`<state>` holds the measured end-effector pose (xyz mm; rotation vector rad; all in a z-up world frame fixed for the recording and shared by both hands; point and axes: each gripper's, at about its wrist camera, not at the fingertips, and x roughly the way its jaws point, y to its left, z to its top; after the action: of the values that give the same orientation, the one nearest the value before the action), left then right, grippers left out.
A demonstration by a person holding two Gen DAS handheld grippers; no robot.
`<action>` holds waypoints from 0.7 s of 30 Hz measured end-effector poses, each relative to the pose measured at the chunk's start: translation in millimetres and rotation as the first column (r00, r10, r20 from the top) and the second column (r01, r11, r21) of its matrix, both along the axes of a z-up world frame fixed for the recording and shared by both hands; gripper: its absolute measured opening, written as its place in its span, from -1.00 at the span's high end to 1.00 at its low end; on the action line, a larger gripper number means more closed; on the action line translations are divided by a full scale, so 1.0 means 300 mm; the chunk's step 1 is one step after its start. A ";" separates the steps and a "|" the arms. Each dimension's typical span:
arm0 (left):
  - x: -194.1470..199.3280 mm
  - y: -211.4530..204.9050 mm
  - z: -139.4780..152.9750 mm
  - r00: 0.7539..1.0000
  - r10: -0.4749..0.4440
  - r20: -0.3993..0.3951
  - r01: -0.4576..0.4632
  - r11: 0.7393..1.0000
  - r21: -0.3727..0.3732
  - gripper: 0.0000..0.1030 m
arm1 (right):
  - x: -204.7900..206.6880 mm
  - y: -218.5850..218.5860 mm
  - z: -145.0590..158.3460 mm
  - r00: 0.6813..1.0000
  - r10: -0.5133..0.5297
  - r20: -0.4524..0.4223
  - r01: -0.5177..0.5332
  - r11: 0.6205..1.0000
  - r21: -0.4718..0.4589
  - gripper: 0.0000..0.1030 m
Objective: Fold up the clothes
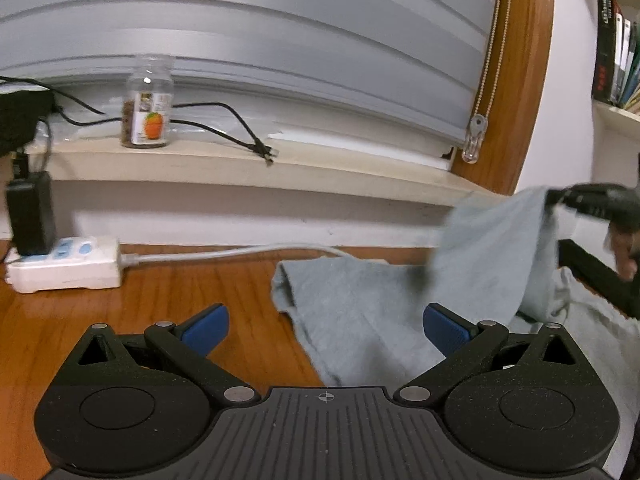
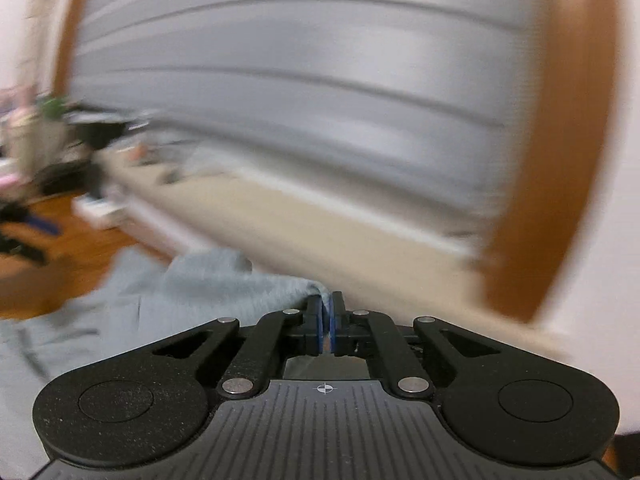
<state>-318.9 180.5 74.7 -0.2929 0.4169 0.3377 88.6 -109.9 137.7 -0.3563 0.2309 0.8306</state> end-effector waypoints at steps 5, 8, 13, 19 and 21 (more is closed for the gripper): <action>0.081 -0.022 -0.007 1.000 -0.010 -0.016 0.011 0.999 0.035 -1.00 | 0.242 -0.317 0.138 0.894 -0.440 0.085 0.430 0.895 0.119 0.83; 0.137 -0.014 -0.017 0.999 -0.011 -0.049 0.014 0.998 0.066 -1.00 | 0.275 -0.410 0.126 0.841 -0.534 0.090 0.526 0.845 0.095 0.32; 0.216 0.032 -0.056 0.993 0.003 -0.117 0.007 0.997 0.081 -1.00 | 0.189 -0.408 -0.044 0.917 -0.398 0.017 0.398 0.917 -0.016 0.07; 0.243 0.090 -0.089 0.991 -0.020 -0.129 0.024 0.999 0.030 -1.00 | 0.094 -0.338 -0.276 0.971 -0.145 -0.191 0.136 0.989 -0.063 -0.15; 0.247 0.108 -0.093 0.993 -0.013 -0.118 0.014 1.000 0.002 -1.00 | 0.076 -0.316 -0.324 0.967 -0.088 -0.237 0.077 0.996 -0.054 -0.18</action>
<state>-244.9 212.8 46.8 -0.2677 0.5344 0.3434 111.3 -204.7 40.3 -0.2857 0.4872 0.7865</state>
